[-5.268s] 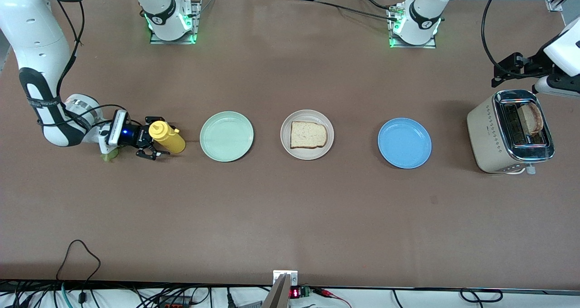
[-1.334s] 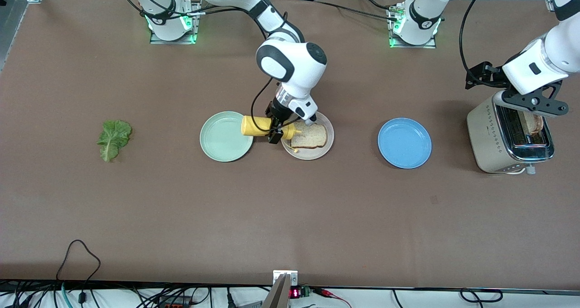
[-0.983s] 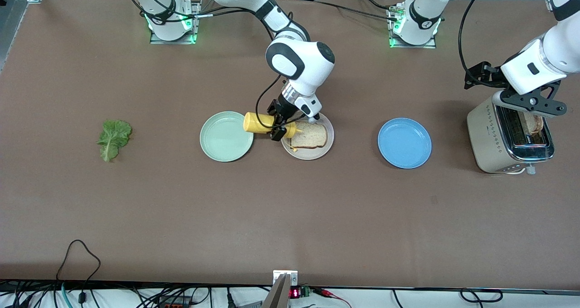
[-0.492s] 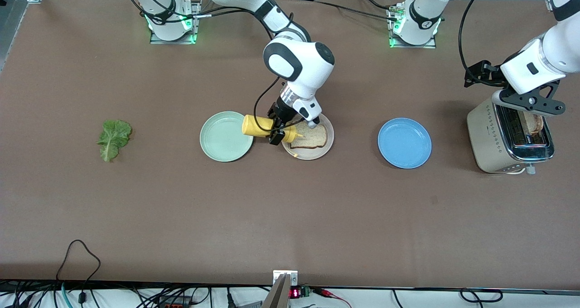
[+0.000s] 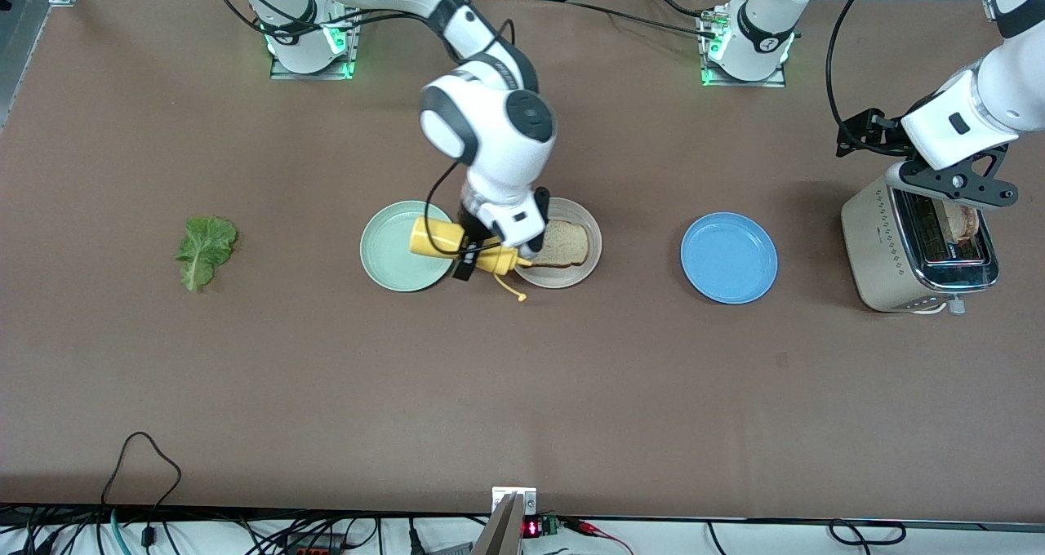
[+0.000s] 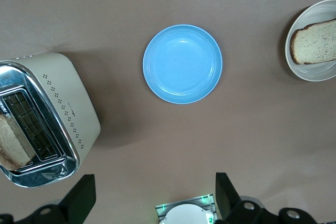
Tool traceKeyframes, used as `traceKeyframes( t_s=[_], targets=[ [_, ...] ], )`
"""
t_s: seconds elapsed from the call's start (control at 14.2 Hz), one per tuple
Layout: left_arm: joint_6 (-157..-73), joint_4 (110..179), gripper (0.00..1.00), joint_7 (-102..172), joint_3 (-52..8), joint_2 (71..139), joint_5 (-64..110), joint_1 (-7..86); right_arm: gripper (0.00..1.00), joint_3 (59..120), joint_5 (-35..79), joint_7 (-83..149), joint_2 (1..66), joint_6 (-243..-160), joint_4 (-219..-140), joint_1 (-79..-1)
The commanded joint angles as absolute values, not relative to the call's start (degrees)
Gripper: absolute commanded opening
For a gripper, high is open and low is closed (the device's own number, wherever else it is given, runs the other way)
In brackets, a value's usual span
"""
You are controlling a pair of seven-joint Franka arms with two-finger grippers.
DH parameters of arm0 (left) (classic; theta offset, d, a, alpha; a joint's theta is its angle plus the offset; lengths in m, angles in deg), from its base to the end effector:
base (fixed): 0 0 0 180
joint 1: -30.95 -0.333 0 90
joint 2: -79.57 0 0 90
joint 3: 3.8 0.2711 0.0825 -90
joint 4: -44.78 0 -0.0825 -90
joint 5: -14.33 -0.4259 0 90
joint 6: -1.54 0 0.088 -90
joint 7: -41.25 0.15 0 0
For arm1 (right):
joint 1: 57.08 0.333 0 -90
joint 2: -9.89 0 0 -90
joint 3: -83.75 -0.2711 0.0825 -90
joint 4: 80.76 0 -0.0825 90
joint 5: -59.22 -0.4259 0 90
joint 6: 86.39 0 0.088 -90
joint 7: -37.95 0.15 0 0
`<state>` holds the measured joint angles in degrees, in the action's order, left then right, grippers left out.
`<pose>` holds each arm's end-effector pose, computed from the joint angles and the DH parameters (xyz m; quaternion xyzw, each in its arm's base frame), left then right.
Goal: Make sandwich in beige plate with both arms
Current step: 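Carry the bottle back and set it down beside the lettuce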
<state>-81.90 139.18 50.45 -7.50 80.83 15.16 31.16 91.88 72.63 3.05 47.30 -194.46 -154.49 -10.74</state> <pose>0.5732 -0.0413 0.4771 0.9878 -0.1136 -0.1059 0.0129 0.5872 0.4490 0.2761 0.7615 0.6294 -0.0192 0.1536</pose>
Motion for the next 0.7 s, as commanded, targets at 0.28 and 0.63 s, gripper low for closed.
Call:
traceKeyframes(
  t_s=[0.28, 0.63],
  targets=[
    [-80.9, 137.8, 1.00, 50.0, -7.7, 81.4, 15.7, 31.1, 0.31, 90.8, 51.7, -17.6, 38.3, -193.1, -156.9, -24.8],
    [-80.9, 137.8, 1.00, 50.0, -7.7, 81.4, 15.7, 31.1, 0.31, 90.9, 35.2, -31.1, 33.9, -194.0, -163.1, -33.7]
  ],
)
